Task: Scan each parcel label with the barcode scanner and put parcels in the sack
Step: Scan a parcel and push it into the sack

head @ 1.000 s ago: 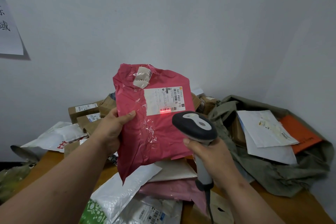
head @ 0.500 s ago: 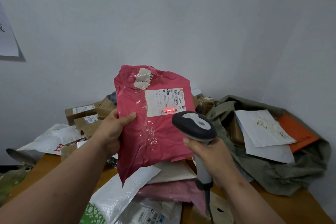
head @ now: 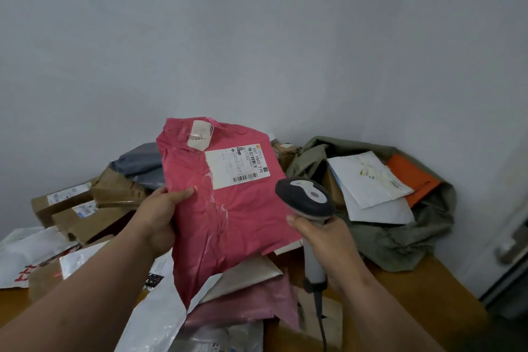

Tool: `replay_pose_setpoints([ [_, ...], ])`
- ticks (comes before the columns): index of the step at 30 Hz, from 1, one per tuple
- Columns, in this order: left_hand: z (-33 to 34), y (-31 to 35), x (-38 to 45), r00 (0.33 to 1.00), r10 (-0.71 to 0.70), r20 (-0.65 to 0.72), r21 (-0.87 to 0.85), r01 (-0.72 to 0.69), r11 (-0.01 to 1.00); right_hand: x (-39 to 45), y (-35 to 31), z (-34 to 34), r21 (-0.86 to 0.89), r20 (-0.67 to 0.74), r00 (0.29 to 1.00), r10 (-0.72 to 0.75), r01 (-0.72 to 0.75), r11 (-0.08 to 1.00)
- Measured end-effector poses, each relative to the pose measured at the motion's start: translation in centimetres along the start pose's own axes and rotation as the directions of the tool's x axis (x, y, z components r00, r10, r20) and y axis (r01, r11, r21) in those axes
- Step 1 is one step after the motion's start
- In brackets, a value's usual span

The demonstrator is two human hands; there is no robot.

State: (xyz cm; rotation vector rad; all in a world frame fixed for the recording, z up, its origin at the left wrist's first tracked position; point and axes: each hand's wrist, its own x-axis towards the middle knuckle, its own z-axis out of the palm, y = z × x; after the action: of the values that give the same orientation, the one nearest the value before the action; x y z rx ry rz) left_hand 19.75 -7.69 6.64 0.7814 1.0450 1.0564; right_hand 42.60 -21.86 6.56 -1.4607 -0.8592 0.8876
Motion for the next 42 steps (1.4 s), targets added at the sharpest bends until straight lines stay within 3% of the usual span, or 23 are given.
replay_pose_setpoints([
  [10,11.7,-6.0,5.9,0.981,-0.157,0.116,0.117,0.143,0.983,4.3,4.4,-9.1,0.050,-0.164,0.986,0.028,-0.020,0.999],
  [19,30.5,-13.2,15.9,0.959,-0.230,0.167,0.149,0.206,0.967,17.3,7.3,-21.2,0.153,-0.228,0.966,0.122,-0.088,0.984],
  [22,36.3,-15.4,20.2,0.968,-0.207,0.144,0.177,0.181,0.967,22.1,8.5,-24.8,0.204,-0.242,0.963,0.122,-0.072,0.976],
  [25,40.9,-17.4,24.2,0.986,-0.071,0.150,0.218,0.037,0.975,26.7,9.6,-27.0,0.189,-0.261,0.959,0.114,-0.065,0.980],
  [27,42.7,-18.6,25.6,0.984,0.023,0.177,0.388,-0.091,0.917,29.4,10.5,-27.9,0.154,-0.287,0.951,0.118,-0.076,0.985],
  [29,43.4,-20.2,26.6,0.974,0.072,0.217,0.670,-0.202,0.714,31.4,11.7,-28.4,0.133,-0.284,0.949,0.138,-0.104,0.986],
  [31,43.3,-21.9,27.1,0.964,-0.013,0.265,0.826,-0.220,0.519,32.8,12.8,-28.6,0.132,-0.261,0.950,0.173,-0.143,0.981],
  [32,43.2,-22.5,27.0,0.955,-0.082,0.286,0.850,-0.214,0.482,33.3,13.3,-28.7,0.144,-0.246,0.949,0.200,-0.168,0.975],
  [35,43.2,-23.6,26.7,0.917,-0.197,0.346,0.868,-0.234,0.438,34.5,14.4,-28.6,0.148,-0.204,0.950,0.235,-0.207,0.967],
  [42,42.0,-21.6,26.3,0.942,-0.085,0.325,0.833,-0.243,0.497,35.7,14.0,-28.1,0.103,-0.210,0.959,0.193,-0.175,0.979],
])
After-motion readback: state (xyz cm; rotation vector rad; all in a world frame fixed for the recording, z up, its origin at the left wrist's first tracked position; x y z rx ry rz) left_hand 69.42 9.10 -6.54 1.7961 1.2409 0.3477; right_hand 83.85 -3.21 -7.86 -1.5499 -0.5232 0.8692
